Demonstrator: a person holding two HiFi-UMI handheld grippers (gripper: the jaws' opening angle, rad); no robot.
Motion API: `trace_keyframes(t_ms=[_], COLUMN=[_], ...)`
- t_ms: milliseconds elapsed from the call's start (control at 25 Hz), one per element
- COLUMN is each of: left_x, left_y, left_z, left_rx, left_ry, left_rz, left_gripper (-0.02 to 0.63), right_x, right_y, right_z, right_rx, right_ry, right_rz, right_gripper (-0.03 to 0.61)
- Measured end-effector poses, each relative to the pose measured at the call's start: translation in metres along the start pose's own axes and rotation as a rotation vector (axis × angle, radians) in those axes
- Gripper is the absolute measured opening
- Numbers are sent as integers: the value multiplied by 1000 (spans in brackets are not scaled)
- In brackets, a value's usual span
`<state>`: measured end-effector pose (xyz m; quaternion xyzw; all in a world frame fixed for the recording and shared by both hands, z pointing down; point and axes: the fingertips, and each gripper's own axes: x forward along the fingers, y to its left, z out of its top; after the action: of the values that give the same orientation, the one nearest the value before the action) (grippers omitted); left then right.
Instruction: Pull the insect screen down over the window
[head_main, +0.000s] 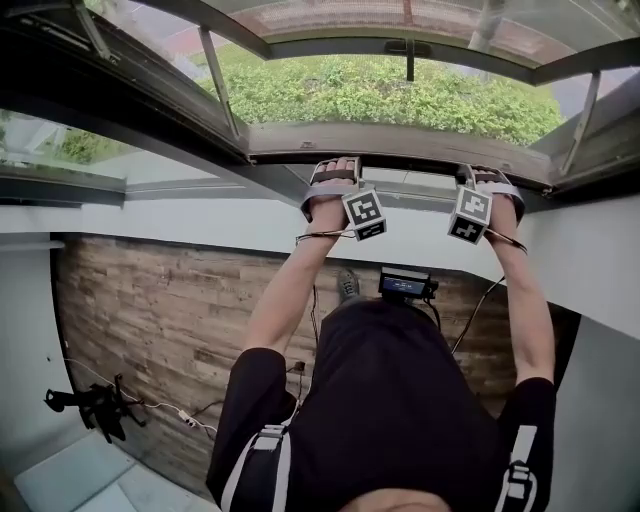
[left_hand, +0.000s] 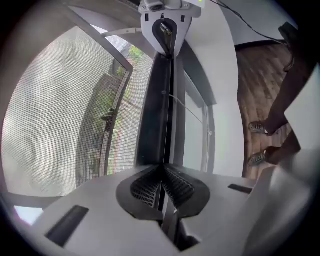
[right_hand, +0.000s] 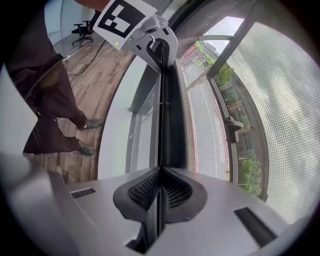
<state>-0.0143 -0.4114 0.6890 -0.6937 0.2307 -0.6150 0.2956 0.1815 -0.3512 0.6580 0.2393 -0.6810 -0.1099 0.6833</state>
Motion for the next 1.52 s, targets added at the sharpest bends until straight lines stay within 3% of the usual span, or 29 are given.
trace_keyframes(t_ms=[120,280,520,680,840,1040,1160,1280,1520], left_x=[3,3,0,4,5,-3,1,2,-2], left_y=[4,1,2,6,9,4,0,0,1], left_z=[0,-1,-10,-10,-7,-21,-14,-8,-9], left_rx=[10,10,-48,-35,-38,-48,-17,-12,5], left_ry=[-10,-18,-35,-2,-5,20,26,10,23], left_rz=[-45,-3,-22,-28,25,4,-31,-35,-22], left_gripper=[5,5,5,5,18,20,7,5,5], right_x=[7,4,7,17,21,26,28,21,23], right_y=[-5,1,0,-7,-11,-6,-3,-3,-2], right_z=[-1,-1,11,4,-1,11,5,2,2], right_rx=[31,45,50,29,19,-13,38,65,23], right_ry=[-31,-26,-48,-67,-62,-62,-35,-54,-18], right_rz=[16,19,24,-51,-127,-101,-67,-49,-52], right_gripper=[18,18,17,18,18,18,18,17,17])
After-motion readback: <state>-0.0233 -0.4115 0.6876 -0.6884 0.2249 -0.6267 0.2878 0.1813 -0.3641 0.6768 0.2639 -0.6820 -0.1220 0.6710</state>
